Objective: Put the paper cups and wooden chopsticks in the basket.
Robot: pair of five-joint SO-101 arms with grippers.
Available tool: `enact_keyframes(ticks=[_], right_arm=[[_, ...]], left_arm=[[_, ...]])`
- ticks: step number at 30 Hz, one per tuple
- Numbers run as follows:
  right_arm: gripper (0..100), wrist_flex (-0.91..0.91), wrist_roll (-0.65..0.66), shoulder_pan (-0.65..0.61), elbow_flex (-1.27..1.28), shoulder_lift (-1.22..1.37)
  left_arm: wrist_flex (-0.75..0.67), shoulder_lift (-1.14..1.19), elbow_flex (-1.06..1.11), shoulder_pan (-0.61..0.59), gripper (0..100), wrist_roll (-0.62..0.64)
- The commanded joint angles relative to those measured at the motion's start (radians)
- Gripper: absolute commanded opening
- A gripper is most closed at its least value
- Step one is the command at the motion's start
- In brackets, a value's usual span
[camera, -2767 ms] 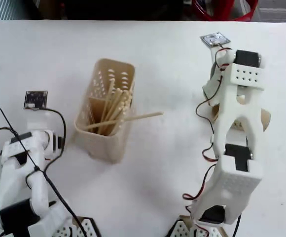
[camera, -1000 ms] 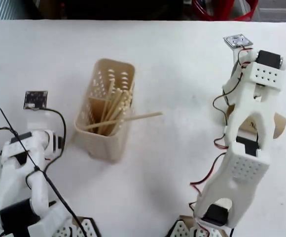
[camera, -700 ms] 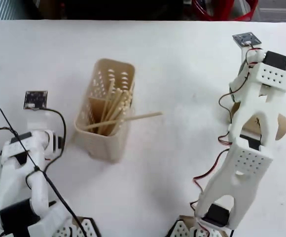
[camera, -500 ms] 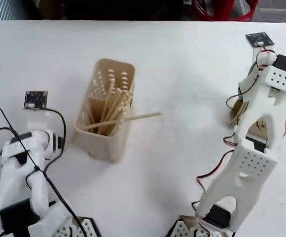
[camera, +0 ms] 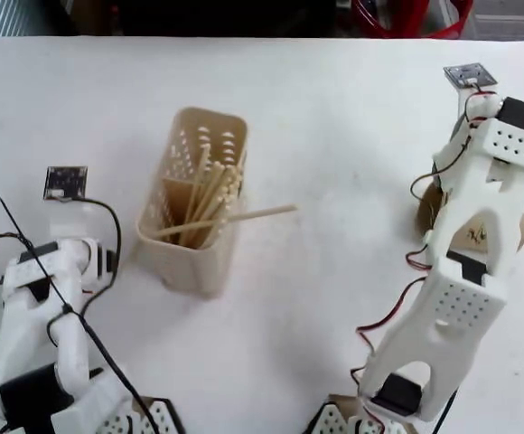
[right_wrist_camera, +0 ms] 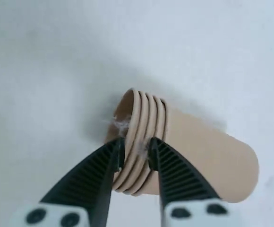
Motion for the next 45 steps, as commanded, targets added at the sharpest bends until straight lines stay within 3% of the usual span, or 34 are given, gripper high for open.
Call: enact_keyframes(ticks=[1, 11, 17, 22, 30, 45], right_arm=[[1.8, 0.022, -0.018, -0.018, 0.002, -0.117], [1.8, 0.018, 0.121, 0.163, 0.032, -0.131], [2.0, 0.024, 0.146, 0.134, 0.035, -0.245], [11.5, -0.007, 0.302, 0.231, 0.058, -0.378], [10.9, -0.323, 0.310, 0.303, 0.325, -0.191], [10.8, -0.513, 0.321, 0.381, 0.328, 0.082]], left_arm=[[0.026, -0.004, -0.005, -0.004, 21, -0.012], [0.026, -0.004, -0.005, -0.004, 21, -0.012], [0.026, -0.004, -0.005, -0.004, 21, -0.012], [0.026, -0.004, -0.005, -0.004, 21, -0.012], [0.026, -0.004, -0.005, -0.004, 21, -0.012], [0.026, -0.004, -0.005, -0.004, 21, -0.012]])
